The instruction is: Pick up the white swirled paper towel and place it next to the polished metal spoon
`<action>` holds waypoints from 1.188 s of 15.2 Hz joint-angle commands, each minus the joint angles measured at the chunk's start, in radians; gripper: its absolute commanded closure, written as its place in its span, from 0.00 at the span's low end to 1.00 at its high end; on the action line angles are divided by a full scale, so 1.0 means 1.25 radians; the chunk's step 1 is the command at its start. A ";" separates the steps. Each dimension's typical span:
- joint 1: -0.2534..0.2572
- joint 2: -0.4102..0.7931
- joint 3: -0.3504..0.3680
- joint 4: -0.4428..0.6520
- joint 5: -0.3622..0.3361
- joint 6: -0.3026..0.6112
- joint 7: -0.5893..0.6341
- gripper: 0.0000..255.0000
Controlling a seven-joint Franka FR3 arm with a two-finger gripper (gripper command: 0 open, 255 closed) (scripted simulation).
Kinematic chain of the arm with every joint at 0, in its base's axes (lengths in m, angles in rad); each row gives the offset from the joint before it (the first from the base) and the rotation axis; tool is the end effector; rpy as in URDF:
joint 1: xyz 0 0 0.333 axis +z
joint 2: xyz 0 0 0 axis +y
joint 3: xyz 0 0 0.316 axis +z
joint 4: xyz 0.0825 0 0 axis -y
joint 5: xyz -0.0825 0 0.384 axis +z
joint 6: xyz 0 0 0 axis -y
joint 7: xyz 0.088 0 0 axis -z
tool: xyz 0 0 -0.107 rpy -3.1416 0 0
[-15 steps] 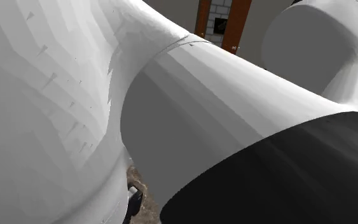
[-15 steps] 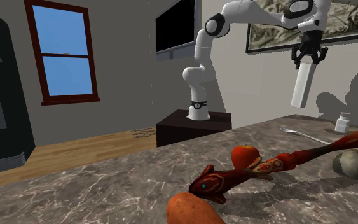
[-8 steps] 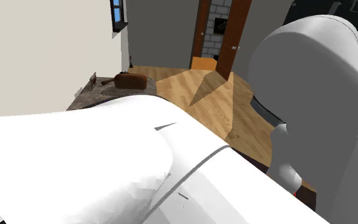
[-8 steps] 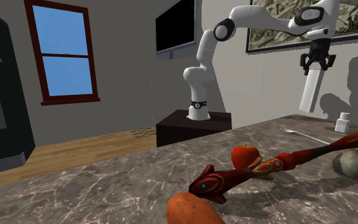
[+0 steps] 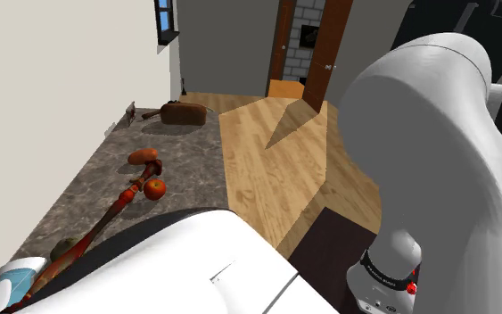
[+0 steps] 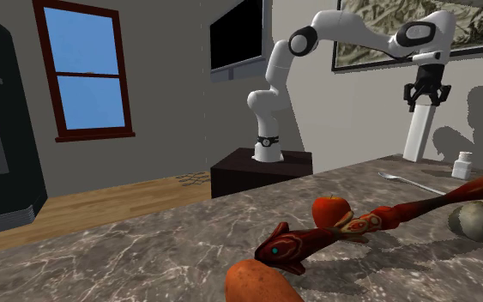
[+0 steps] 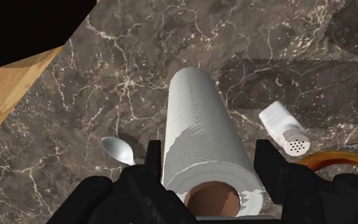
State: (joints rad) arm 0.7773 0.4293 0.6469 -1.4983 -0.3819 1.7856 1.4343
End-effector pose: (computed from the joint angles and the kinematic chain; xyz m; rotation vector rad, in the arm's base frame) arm 0.1898 0.6361 0.4568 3.0684 0.0685 0.1650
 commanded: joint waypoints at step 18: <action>-0.002 0.015 -0.007 -0.046 -0.013 0.057 0.014 0.00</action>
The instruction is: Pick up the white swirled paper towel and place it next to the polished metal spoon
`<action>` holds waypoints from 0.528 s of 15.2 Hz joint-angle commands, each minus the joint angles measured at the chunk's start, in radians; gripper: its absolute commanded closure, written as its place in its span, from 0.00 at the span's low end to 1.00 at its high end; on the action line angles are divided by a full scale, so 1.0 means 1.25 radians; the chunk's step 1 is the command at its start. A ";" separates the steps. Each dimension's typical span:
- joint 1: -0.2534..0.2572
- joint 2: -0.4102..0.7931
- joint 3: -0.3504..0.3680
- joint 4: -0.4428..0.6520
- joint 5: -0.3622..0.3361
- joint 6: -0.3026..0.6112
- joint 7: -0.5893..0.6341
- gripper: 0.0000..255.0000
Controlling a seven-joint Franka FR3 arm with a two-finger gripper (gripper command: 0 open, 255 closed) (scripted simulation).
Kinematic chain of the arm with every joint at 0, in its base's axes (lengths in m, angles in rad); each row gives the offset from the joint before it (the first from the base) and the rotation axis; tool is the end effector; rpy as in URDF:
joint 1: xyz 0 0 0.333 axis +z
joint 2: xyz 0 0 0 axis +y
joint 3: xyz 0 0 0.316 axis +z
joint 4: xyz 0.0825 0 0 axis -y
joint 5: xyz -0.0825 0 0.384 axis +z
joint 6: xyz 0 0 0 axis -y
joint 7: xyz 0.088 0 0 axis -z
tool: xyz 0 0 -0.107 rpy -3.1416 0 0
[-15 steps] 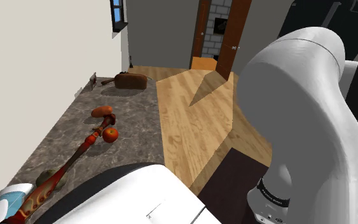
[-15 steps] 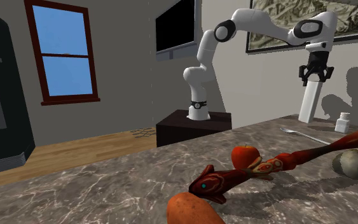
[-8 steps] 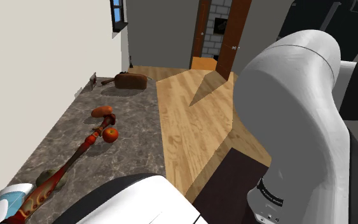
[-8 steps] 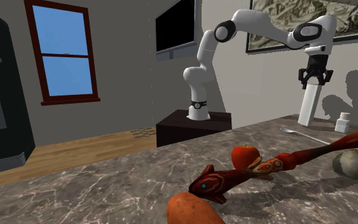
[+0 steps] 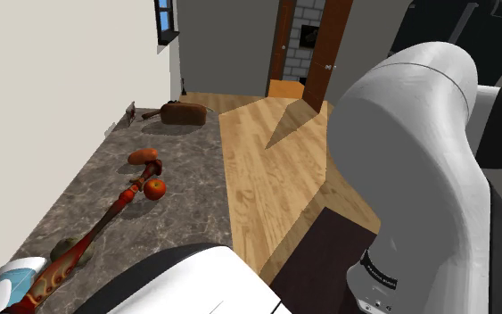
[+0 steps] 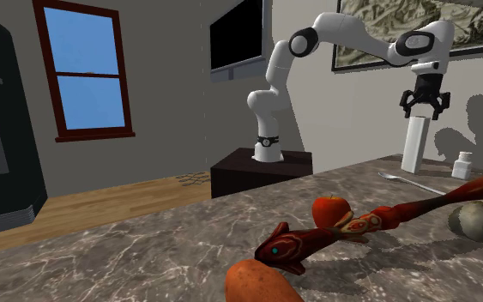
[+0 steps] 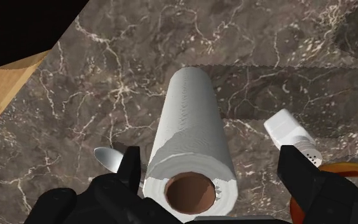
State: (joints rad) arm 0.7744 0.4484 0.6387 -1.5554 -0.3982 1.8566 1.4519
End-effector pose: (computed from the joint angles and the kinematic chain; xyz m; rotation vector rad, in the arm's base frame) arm 0.1904 0.6368 0.4244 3.0688 0.0681 0.1652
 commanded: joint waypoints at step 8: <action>0.016 -0.011 0.009 0.087 0.013 -0.094 -0.013 0.00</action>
State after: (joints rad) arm 0.7942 0.4348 0.6498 -1.4482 -0.3818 1.7411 1.4362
